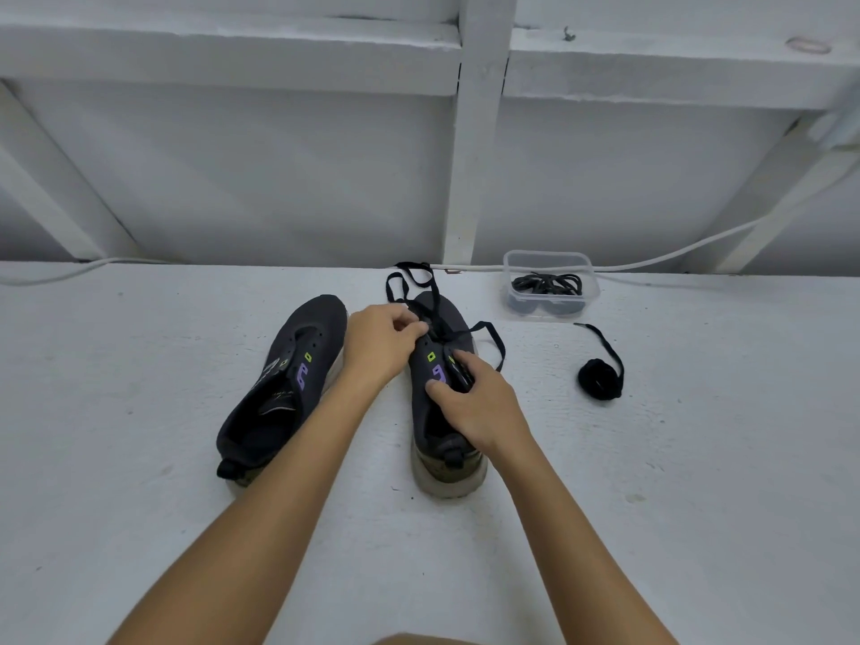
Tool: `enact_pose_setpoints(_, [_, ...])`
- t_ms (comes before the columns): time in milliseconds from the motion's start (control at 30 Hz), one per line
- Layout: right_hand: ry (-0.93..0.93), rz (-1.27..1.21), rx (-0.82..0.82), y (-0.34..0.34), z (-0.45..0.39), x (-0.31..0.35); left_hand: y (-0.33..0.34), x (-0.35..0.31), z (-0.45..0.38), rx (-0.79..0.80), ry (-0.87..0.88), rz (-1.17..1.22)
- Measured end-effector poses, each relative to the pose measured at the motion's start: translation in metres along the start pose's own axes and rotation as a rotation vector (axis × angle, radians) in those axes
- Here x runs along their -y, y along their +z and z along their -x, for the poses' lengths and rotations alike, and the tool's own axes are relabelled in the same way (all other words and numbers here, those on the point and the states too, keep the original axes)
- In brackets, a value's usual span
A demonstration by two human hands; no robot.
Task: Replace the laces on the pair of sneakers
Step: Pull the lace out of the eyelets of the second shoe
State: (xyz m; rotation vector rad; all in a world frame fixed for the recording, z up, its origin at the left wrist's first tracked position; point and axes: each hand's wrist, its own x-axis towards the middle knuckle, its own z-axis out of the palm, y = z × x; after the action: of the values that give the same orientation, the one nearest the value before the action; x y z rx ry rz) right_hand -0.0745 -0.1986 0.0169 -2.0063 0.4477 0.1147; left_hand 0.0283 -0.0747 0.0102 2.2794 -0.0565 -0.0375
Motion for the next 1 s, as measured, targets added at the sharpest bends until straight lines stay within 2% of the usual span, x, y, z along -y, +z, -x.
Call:
enact_pose_setpoints(67, [-0.001, 0.008, -0.002, 0.001, 0.001, 0.000, -0.005, -0.003, -0.005, -0.111, -0.017, 0.065])
enact_pose_setpoints(167, [0.002, -0.002, 0.008, 0.000, 0.002, 0.000, -0.020, -0.008, -0.017, -0.391, -0.090, 0.250])
enact_pose_setpoints(233, [0.001, -0.012, 0.014, -0.001, 0.002, -0.001, -0.026, -0.009, -0.021, -0.456, -0.145, 0.394])
enact_pose_setpoints(300, [0.001, -0.008, 0.010, -0.001, 0.001, -0.001, -0.025, -0.006, -0.019, -0.340, -0.172, 0.426])
enact_pose_setpoints(433, [-0.004, 0.005, 0.000, -0.001, 0.001, 0.000, -0.014, 0.008, -0.006, 0.082, -0.207, 0.258])
enact_pose_setpoints(500, [-0.008, 0.010, -0.001, 0.000, 0.001, 0.000, -0.007, 0.012, -0.001, 0.160, -0.146, 0.189])
enact_pose_setpoints(700, [-0.003, 0.006, -0.008, 0.000, 0.001, 0.000, -0.005, 0.005, 0.000, 0.011, -0.068, 0.160])
enact_pose_setpoints(867, [-0.009, 0.006, 0.003, 0.000, 0.002, 0.002, -0.020, -0.004, -0.017, -0.423, -0.250, 0.597])
enact_pose_setpoints(933, [-0.009, 0.006, 0.001, -0.001, 0.002, 0.001, -0.023, -0.007, -0.019, -0.417, -0.276, 0.663])
enact_pose_setpoints(1000, [-0.012, 0.009, -0.003, -0.001, 0.002, 0.000, -0.021, -0.007, -0.015, -0.262, -0.287, 0.618])
